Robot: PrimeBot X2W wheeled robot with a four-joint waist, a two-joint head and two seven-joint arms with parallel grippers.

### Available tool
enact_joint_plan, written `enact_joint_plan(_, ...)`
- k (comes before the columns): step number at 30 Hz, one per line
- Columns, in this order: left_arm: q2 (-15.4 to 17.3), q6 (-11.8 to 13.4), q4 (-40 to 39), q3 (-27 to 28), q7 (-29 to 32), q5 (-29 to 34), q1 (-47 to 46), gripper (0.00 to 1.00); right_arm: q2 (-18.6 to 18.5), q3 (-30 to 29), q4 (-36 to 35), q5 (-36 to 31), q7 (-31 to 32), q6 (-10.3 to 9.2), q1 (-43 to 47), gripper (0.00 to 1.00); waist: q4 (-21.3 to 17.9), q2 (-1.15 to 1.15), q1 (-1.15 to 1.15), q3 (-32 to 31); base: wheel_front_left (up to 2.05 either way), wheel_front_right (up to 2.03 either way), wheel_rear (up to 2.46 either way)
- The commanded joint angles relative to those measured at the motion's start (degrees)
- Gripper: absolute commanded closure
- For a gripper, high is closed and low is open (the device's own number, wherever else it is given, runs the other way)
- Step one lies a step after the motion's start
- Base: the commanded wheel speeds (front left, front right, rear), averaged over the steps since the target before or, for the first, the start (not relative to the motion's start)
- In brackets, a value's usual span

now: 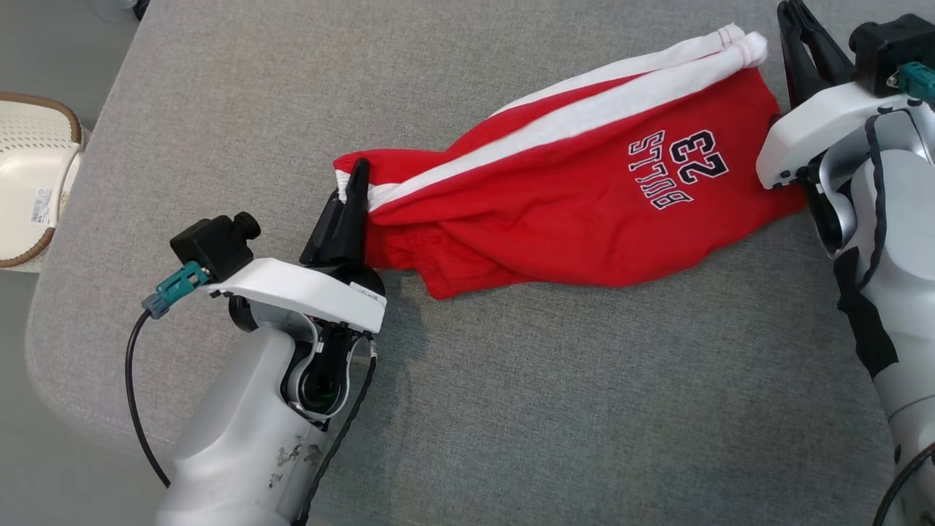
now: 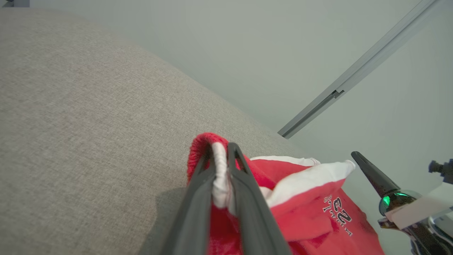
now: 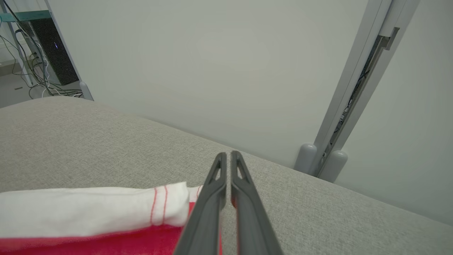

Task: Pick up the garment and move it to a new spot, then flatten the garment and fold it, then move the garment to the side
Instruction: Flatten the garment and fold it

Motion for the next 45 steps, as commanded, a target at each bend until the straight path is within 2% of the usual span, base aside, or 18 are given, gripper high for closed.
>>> enact_joint_plan(1,0.33,-0.07,0.44,0.31,-0.08,-0.62,-1.13,0.00,-0.02,-0.79,0.01,-0.92,0.03,-0.02,-1.24,0.00,0.38,0.00,0.00,0.62,0.00,0.00,0.00)
enact_joint_plan(7,0.26,-0.07,0.87,2.91,-0.08,1.64,-0.61,0.00,1.86,-5.32,-4.89,0.08,0.04,-0.02,0.64,0.00,-0.89,0.00,0.00,0.74,0.00,0.00,0.00)
enact_joint_plan(12,0.30,0.22,0.02,6.81,-0.08,6.09,2.43,0.00,2.01,-4.07,-6.28,3.86,0.03,-0.02,6.14,0.00,-2.40,0.00,0.00,-0.64,0.00,0.00,0.00)
enact_joint_plan(18,0.30,0.36,-1.31,8.57,-0.08,9.07,6.39,0.00,1.31,1.33,-1.86,9.58,0.03,-0.02,11.09,0.00,-3.56,0.00,0.00,-2.33,0.00,0.00,0.00)
enact_joint_plan(23,0.31,0.41,-1.85,8.11,-0.08,9.82,7.97,0.00,1.69,6.01,1.91,14.30,0.16,-0.02,11.37,0.00,-3.31,0.00,0.00,-3.23,0.00,0.00,0.00)
enact_joint_plan(28,0.32,0.53,-1.93,7.90,-0.08,10.47,8.76,0.00,2.30,11.26,6.81,18.20,3.99,-0.01,11.33,0.00,-2.60,0.00,0.00,-4.07,0.00,0.00,0.00)
enact_joint_plan(29,0.30,0.52,-1.85,7.97,-0.08,10.50,8.84,0.00,2.42,12.23,7.28,18.88,4.33,0.00,11.41,0.29,-2.53,0.00,0.00,-4.32,0.00,0.00,0.00)
enact_joint_plan(30,0.29,0.55,-1.80,8.05,-0.08,10.87,9.06,0.00,2.44,12.95,7.59,19.59,4.34,0.00,11.37,0.75,-2.48,0.00,0.00,-4.60,0.00,0.00,0.00)
enact_joint_plan(31,0.30,0.54,-1.62,8.18,-0.08,11.10,9.45,0.00,2.31,13.69,7.89,20.14,4.10,0.00,11.30,1.00,-2.49,0.00,0.00,-4.94,0.00,0.00,0.00)
enact_joint_plan(36,0.31,0.52,-0.78,9.03,-0.08,12.10,10.74,0.00,0.71,14.35,9.43,22.02,2.16,-0.03,11.50,1.00,-3.05,0.00,0.00,-7.02,0.00,0.00,0.00)
enact_joint_plan(45,0.30,0.47,0.71,10.37,-0.08,14.78,15.65,0.00,-0.22,9.32,9.78,26.03,-0.18,-0.02,15.67,1.00,-6.13,0.00,0.00,-13.48,0.00,0.00,0.00)
